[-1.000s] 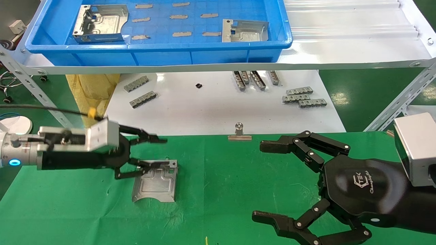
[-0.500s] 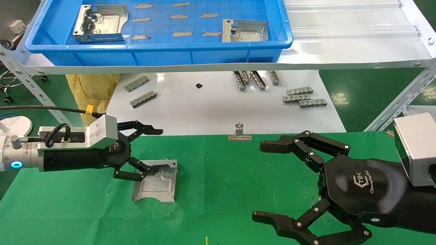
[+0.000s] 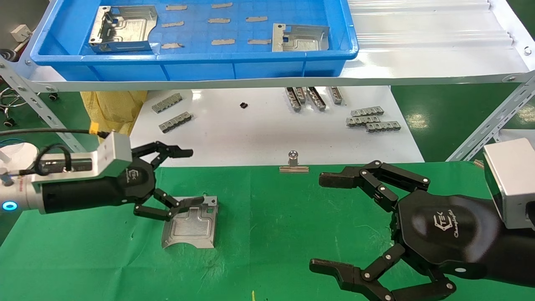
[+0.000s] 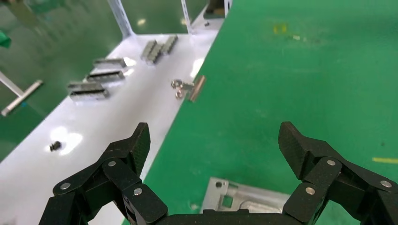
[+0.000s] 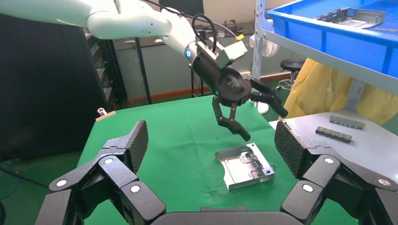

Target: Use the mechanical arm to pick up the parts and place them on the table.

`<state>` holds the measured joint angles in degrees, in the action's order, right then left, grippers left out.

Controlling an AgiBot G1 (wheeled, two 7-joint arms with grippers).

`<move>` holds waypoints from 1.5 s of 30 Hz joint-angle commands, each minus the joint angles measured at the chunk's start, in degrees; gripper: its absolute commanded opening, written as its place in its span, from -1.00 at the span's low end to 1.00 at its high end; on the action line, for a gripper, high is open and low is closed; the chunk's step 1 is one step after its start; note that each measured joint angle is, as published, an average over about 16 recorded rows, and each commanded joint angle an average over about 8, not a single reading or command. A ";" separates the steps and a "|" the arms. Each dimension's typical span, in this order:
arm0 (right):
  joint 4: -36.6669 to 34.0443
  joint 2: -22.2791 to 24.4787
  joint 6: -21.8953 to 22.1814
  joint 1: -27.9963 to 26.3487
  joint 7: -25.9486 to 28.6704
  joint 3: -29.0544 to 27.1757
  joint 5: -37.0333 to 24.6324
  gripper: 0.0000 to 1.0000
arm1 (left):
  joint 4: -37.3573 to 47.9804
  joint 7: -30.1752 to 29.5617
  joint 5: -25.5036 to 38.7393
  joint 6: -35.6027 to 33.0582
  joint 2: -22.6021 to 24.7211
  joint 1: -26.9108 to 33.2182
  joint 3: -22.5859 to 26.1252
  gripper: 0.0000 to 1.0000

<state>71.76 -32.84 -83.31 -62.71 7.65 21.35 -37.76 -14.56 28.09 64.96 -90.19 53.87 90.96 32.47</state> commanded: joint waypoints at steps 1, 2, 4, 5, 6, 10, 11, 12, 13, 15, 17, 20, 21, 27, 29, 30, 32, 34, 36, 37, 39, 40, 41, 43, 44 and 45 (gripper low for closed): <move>0.00 0.00 0.00 0.00 0.00 0.00 0.00 1.00 | -2.47 -1.62 -0.97 0.19 -0.79 -1.23 -0.69 1.00; 0.00 0.00 0.00 0.00 0.00 0.00 0.00 1.00 | -3.67 -2.41 -1.44 0.28 -1.17 -1.83 -1.02 1.00; 0.00 0.00 0.00 0.00 0.00 0.00 0.00 1.00 | -6.17 -4.06 -2.42 0.47 -1.97 -3.07 -1.72 1.00; 0.00 0.00 0.00 0.00 0.00 0.00 0.00 1.00 | -7.38 -4.86 -2.89 0.56 -2.36 -3.67 -2.06 1.00; 0.00 0.00 0.00 0.00 0.00 0.00 0.00 1.00 | -8.63 -5.68 -3.38 0.66 -2.76 -4.30 -2.41 1.00; 0.00 0.00 0.00 0.00 0.00 0.00 0.00 1.00 | -13.59 -8.94 -5.32 1.04 -4.34 -6.77 -3.79 1.00; 0.00 0.00 0.00 0.00 0.00 0.00 0.00 1.00 | -14.79 -9.73 -5.79 1.13 -4.72 -7.37 -4.12 1.00; 0.00 0.00 0.00 0.00 0.00 0.00 0.00 1.00 | -16.03 -10.55 -6.27 1.22 -5.12 -7.98 -4.47 1.00; 0.00 0.00 0.00 0.00 0.00 0.00 0.00 1.00 | -17.27 -11.36 -6.76 1.32 -5.52 -8.60 -4.81 1.00; 0.00 0.00 0.00 0.00 0.00 0.00 0.00 1.00 | -19.72 -12.98 -7.72 1.50 -6.30 -9.82 -5.50 1.00; 0.00 0.00 0.00 0.00 0.00 0.01 0.00 1.00 | -22.14 -14.57 -8.67 1.69 -7.07 -11.03 -6.17 1.00; 0.00 0.00 0.00 0.00 0.00 0.01 0.00 1.00 | -25.83 -17.00 -10.11 1.97 -8.25 -12.86 -7.20 1.00; 0.00 0.00 0.00 0.00 0.00 0.01 0.00 1.00 | -27.08 -17.82 -10.60 2.06 -8.65 -13.49 -7.55 1.00; 0.00 0.00 0.00 0.00 0.00 0.01 0.00 1.00 | -34.48 -22.69 -13.49 2.63 -11.01 -17.17 -9.61 1.00; 0.00 0.00 0.00 0.00 0.00 0.01 0.01 1.00 | -36.92 -24.30 -14.45 2.81 -11.79 -18.39 -10.29 1.00; 0.00 0.00 0.00 0.00 0.00 0.01 0.01 1.00 | -38.16 -25.11 -14.94 2.91 -12.19 -19.01 -10.64 1.00; 0.00 0.00 0.00 0.00 0.00 0.01 0.01 1.00 | -40.60 -26.72 -15.89 3.09 -12.97 -20.22 -11.32 1.00; 0.00 0.00 0.00 0.00 0.00 0.01 0.01 1.00 | -43.09 -28.36 -16.86 3.28 -13.76 -21.46 -12.01 1.00; 0.00 0.00 0.00 0.00 -0.01 0.01 0.01 1.00 | -45.55 -29.97 -17.83 3.47 -14.55 -22.68 -12.70 1.00; 0.00 0.00 0.00 0.00 -0.01 0.01 0.01 1.00 | -46.80 -30.80 -18.32 3.57 -14.95 -23.31 -13.05 1.00; 0.00 0.00 0.00 0.00 -0.01 0.01 0.01 1.00 | -49.25 -32.41 -19.28 3.75 -15.73 -24.53 -13.73 1.00; 0.00 0.00 0.00 0.00 -0.01 0.01 0.01 1.00 | -50.50 -33.23 -19.76 3.85 -16.13 -25.15 -14.08 1.00; 0.00 0.00 0.00 0.00 -0.01 0.01 0.01 1.00 | -51.70 -34.02 -20.23 3.94 -16.51 -25.75 -14.41 1.00; 0.00 0.00 0.00 0.00 -0.01 0.01 0.01 1.00 | -54.22 -35.68 -21.22 4.13 -17.32 -27.00 -15.11 1.00; 0.00 0.00 0.00 0.00 -0.01 0.01 0.01 1.00 | -55.31 -36.40 -21.65 4.21 -17.67 -27.55 -15.42 1.00; 0.00 0.00 0.00 0.00 -0.01 0.01 0.01 1.00 | -56.18 -36.97 -21.99 4.28 -17.95 -27.98 -15.66 1.00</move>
<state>71.76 -32.84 -83.30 -62.71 7.64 21.36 -37.75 -70.27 -8.44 43.14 -85.97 36.09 63.21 16.95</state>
